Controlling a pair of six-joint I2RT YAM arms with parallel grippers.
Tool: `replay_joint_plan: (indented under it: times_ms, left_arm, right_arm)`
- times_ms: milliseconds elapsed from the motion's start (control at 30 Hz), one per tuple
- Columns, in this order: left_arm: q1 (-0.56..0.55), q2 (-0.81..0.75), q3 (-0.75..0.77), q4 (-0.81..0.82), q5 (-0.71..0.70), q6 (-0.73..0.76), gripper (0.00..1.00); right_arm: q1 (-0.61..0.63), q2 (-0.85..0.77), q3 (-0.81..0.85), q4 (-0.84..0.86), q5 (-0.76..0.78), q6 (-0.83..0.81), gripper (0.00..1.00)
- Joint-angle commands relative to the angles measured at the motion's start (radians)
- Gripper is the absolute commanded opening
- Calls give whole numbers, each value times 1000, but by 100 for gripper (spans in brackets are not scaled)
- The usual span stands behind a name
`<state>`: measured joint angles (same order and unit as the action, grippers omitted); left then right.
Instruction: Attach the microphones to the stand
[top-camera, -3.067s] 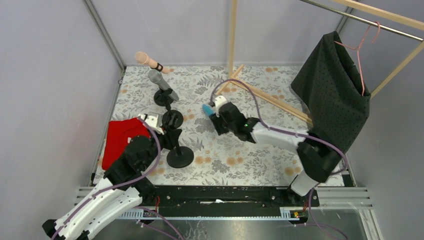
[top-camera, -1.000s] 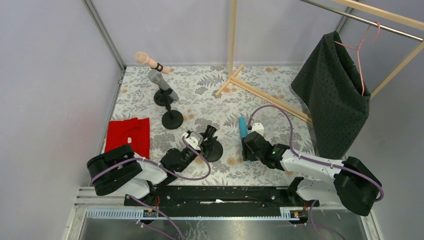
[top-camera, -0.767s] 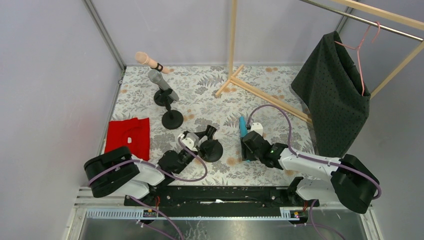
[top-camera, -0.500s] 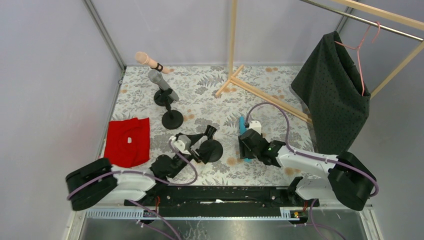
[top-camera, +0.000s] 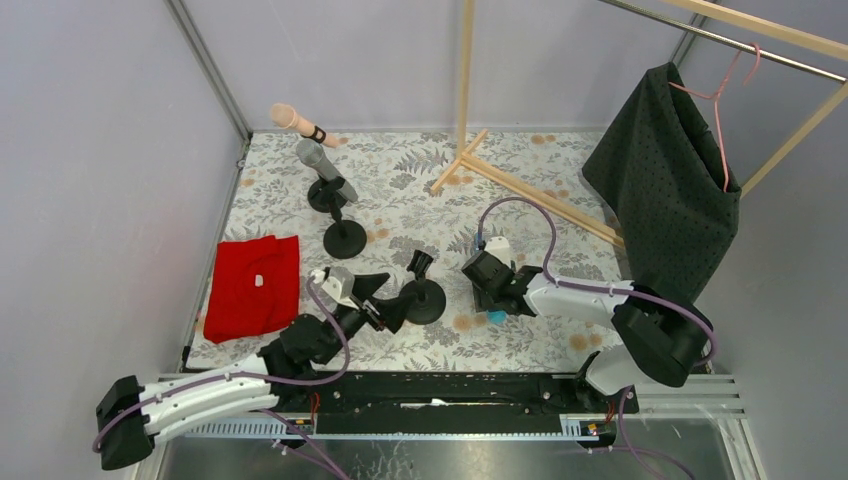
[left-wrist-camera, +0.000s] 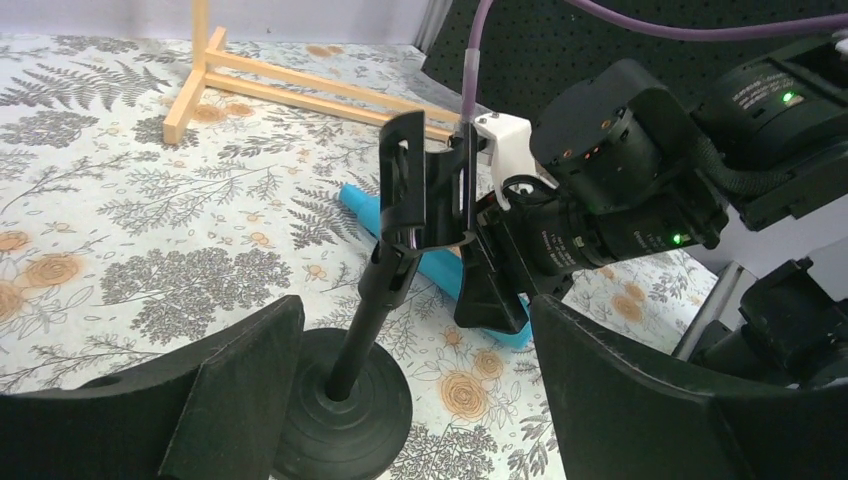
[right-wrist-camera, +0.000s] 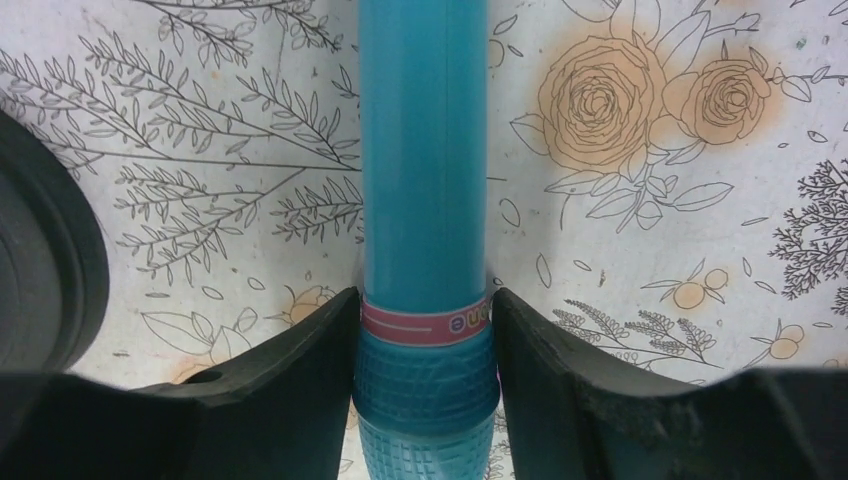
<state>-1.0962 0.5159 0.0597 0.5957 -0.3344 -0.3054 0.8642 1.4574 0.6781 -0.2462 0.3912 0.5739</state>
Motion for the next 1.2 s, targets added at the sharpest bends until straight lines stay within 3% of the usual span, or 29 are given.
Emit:
replay_joint_plan:
  times_ms: [0,200,433,600,800,967,1167]
  left_arm:
    - [-4,-68,147,-228,-70,-42,87]
    - [-4,-62,352,-383,-67,30,88]
    - [-4,-41,503,-455,75,274,90]
    - [-4,-44,528,-453,197,480,90]
    - [-4,1,580,-403,243,515,95]
    - [-4,53,620,-411,316,532,95]
    - [-4,77,630,-374,385,511,95]
  right_arm:
    - [5,30,56,-62,41,11,52]
    - [5,-57,47,-74,55,-9,31]
    - [5,-354,25,-73,98,-106,26]
    - [6,-623,-18,76,-106,-330,25]
    - [5,-880,-175,373,-339,-562,19]
    - [5,-939,-172,446,-504,-779,18]
    - [5,-890,-113,449,-602,-950,18]
